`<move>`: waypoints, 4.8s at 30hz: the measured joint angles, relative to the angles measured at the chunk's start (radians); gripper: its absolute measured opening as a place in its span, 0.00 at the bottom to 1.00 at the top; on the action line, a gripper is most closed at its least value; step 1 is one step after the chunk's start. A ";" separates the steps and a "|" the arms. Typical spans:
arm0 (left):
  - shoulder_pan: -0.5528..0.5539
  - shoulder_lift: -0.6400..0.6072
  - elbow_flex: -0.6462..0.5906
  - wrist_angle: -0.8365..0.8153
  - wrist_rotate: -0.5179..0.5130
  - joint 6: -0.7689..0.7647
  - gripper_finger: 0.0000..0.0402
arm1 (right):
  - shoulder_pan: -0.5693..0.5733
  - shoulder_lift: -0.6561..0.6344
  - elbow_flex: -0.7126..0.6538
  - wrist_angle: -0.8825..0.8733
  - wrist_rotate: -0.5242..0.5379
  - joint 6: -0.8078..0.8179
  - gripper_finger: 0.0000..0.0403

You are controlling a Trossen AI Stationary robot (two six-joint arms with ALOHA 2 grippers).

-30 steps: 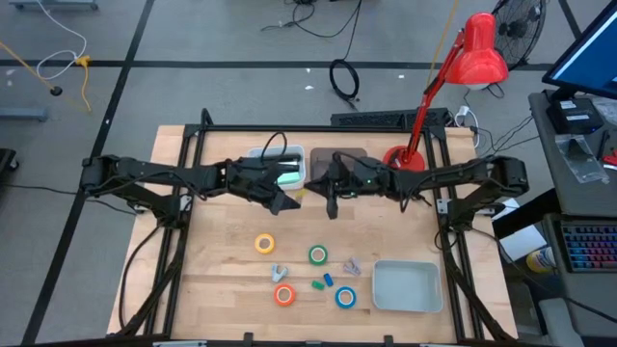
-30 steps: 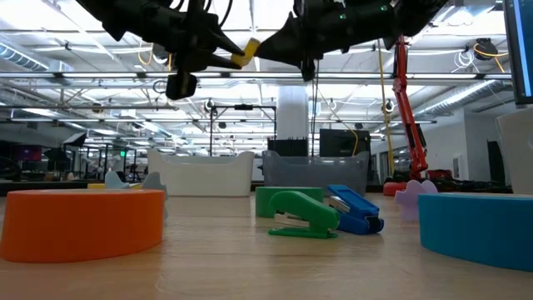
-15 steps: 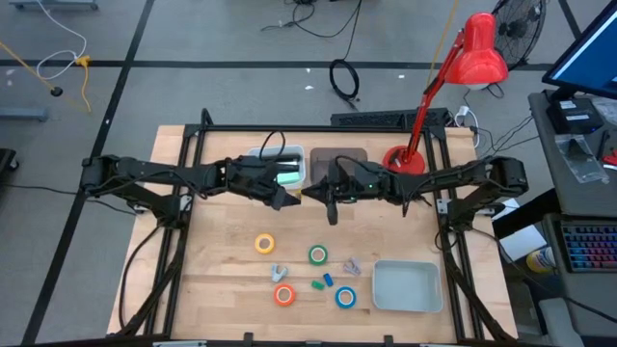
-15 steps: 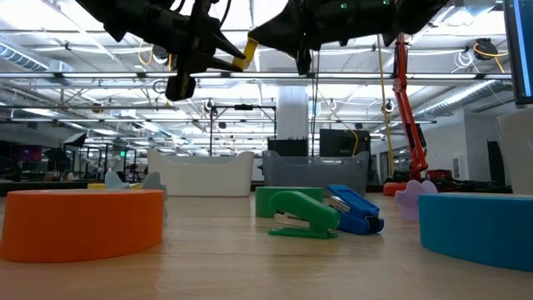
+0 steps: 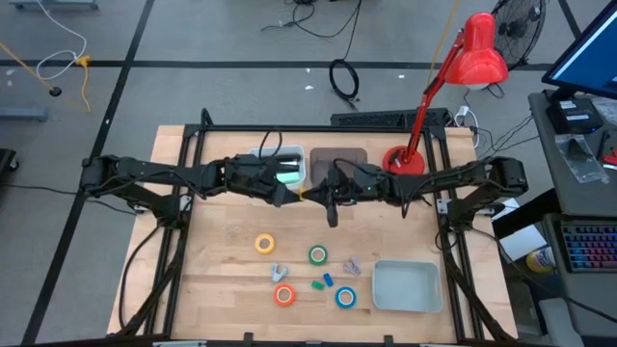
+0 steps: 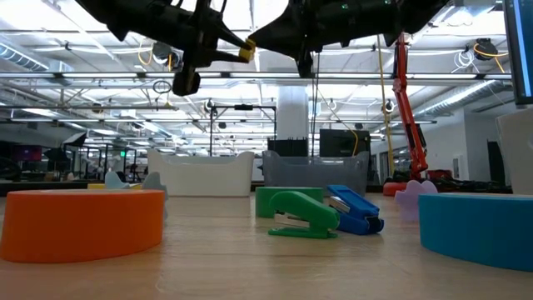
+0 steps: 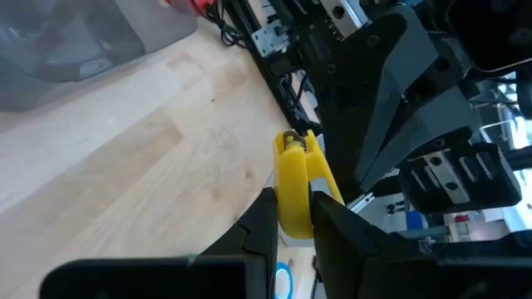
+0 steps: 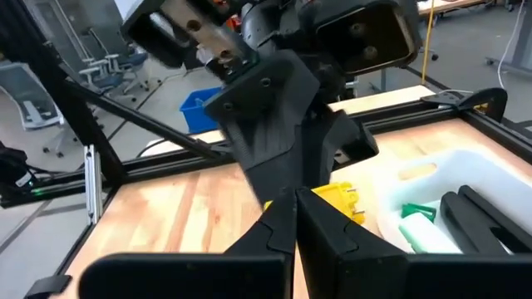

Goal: Pick and place Stapler, Stapler remover, tape
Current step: Put the small yellow stapler into the white bin, then put the small blue stapler into the white bin

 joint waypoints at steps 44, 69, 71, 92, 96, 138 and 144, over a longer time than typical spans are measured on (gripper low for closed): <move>0.396 0.547 0.619 -1.007 -0.223 1.260 0.14 | 0.066 -0.023 -0.002 -0.335 0.001 -0.012 0.00; 0.455 0.623 0.722 -1.407 -0.222 1.030 0.14 | 0.065 -0.024 -0.028 -0.332 0.026 0.026 0.00; 0.466 0.623 0.721 -1.454 -0.224 0.989 0.14 | 0.065 -0.024 -0.029 -0.330 0.025 0.029 0.00; 0.378 0.623 0.665 -1.466 -0.259 1.138 0.14 | 0.065 -0.024 -0.031 -0.325 0.024 0.007 0.00; 0.372 0.624 0.607 -1.433 -0.259 1.128 0.14 | 0.065 -0.024 -0.031 -0.325 0.023 0.007 0.00; 0.367 0.435 0.654 -1.480 -0.213 1.018 0.52 | 0.065 -0.024 -0.031 -0.318 0.023 0.007 0.00; 0.307 0.244 0.661 -1.379 -0.137 0.938 0.52 | 0.066 -0.024 -0.031 -0.318 0.023 0.003 0.00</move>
